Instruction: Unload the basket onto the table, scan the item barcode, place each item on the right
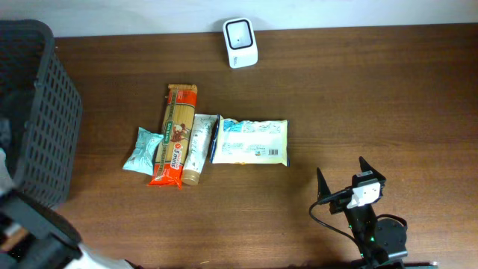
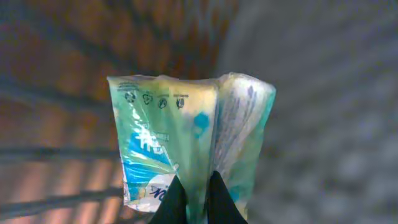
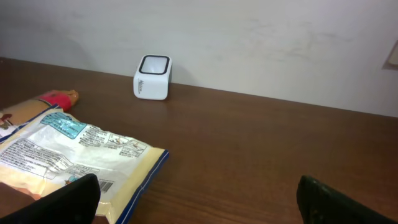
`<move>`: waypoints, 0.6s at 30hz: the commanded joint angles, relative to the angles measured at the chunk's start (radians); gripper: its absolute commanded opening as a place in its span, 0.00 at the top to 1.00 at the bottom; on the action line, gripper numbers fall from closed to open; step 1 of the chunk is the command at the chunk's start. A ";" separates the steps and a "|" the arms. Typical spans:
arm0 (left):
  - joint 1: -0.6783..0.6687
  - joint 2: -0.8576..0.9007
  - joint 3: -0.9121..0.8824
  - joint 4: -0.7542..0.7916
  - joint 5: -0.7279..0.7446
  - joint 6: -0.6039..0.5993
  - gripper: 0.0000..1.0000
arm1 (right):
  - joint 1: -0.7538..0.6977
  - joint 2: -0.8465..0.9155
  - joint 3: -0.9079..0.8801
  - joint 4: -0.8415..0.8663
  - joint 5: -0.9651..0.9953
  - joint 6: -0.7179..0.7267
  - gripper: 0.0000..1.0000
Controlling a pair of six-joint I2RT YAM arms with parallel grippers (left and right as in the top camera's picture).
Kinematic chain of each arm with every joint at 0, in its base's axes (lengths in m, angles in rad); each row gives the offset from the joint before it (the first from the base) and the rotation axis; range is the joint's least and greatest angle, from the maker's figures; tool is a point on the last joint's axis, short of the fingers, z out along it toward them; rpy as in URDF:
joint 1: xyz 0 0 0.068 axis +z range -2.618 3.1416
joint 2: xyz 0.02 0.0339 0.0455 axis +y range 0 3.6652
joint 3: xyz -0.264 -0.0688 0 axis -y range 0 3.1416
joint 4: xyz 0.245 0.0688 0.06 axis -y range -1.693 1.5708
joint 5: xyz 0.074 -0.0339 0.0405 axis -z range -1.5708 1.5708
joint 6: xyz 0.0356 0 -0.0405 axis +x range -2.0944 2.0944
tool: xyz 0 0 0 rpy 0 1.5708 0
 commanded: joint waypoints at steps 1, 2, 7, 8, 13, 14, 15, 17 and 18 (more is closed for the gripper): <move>-0.056 -0.225 0.005 0.042 0.125 -0.164 1.00 | -0.006 -0.006 -0.008 0.001 -0.005 -0.003 0.01; -0.087 -0.299 0.005 0.061 0.149 -0.208 1.00 | -0.006 -0.006 -0.008 0.001 -0.005 -0.003 0.01; -0.355 -0.579 0.005 -0.030 0.217 -0.394 1.00 | -0.006 -0.006 -0.008 0.001 -0.005 -0.003 0.01; -0.410 -0.596 0.005 -0.083 0.264 -0.457 1.00 | -0.006 -0.006 -0.008 0.001 -0.005 -0.003 0.01; -0.838 -0.397 0.002 -0.522 0.304 -0.531 1.00 | -0.006 -0.006 -0.008 0.001 -0.005 -0.003 0.01; -0.864 -0.351 0.001 -0.544 0.303 -0.532 1.00 | -0.006 -0.006 -0.008 0.001 -0.005 -0.003 0.01; -0.896 -0.281 -0.008 -0.556 0.304 -0.532 1.00 | -0.006 -0.006 -0.008 0.001 -0.005 -0.003 0.01; -0.955 -0.155 -0.032 -0.552 0.318 -0.532 1.00 | -0.006 -0.006 -0.008 0.001 -0.005 -0.003 0.01; -0.979 -0.098 -0.037 -0.552 0.319 -0.532 1.00 | -0.006 -0.006 -0.008 0.001 -0.005 -0.003 0.01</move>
